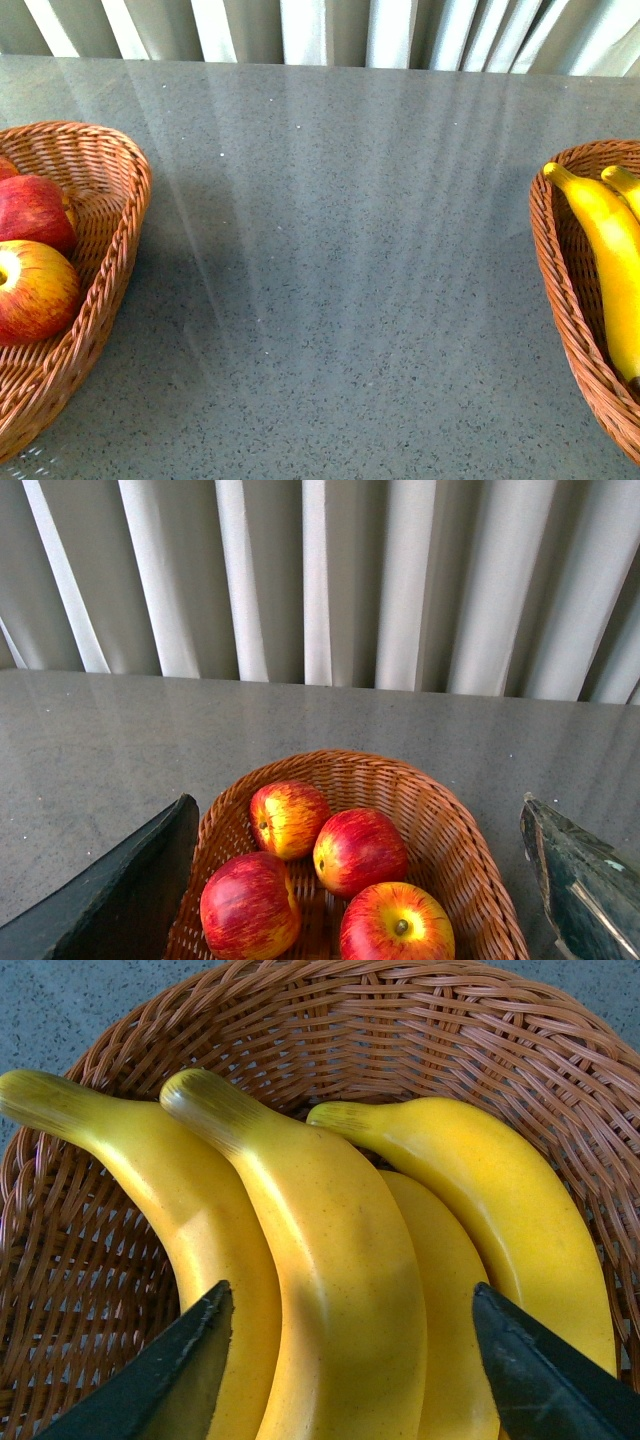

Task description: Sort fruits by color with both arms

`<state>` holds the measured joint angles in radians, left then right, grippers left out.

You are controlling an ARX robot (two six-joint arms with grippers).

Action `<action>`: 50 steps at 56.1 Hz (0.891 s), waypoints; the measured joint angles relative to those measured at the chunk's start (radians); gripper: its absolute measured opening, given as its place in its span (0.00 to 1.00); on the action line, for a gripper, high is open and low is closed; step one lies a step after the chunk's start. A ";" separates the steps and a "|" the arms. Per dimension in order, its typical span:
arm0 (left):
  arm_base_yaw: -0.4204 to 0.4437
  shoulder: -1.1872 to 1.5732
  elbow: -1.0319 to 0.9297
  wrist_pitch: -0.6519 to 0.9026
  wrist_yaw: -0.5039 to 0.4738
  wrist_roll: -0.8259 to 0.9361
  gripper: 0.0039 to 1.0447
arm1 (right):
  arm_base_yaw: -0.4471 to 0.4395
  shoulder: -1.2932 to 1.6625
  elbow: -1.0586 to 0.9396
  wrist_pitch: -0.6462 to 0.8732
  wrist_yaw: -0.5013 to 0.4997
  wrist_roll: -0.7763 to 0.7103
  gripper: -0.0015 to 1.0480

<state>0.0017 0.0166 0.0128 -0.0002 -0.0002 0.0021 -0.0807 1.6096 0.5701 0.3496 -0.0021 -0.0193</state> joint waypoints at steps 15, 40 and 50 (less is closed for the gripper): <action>0.000 0.000 0.000 0.000 0.000 0.000 0.91 | -0.026 -0.040 -0.033 0.030 -0.011 0.012 0.91; 0.000 0.000 0.000 0.000 0.000 0.000 0.91 | -0.013 0.057 -0.299 0.920 -0.091 0.016 0.59; 0.000 0.000 0.000 0.000 0.000 0.000 0.91 | 0.008 -0.133 -0.398 0.944 -0.065 0.016 0.27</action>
<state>0.0017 0.0166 0.0132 -0.0002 -0.0006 0.0021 -0.0723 1.4769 0.1722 1.2938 -0.0673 -0.0029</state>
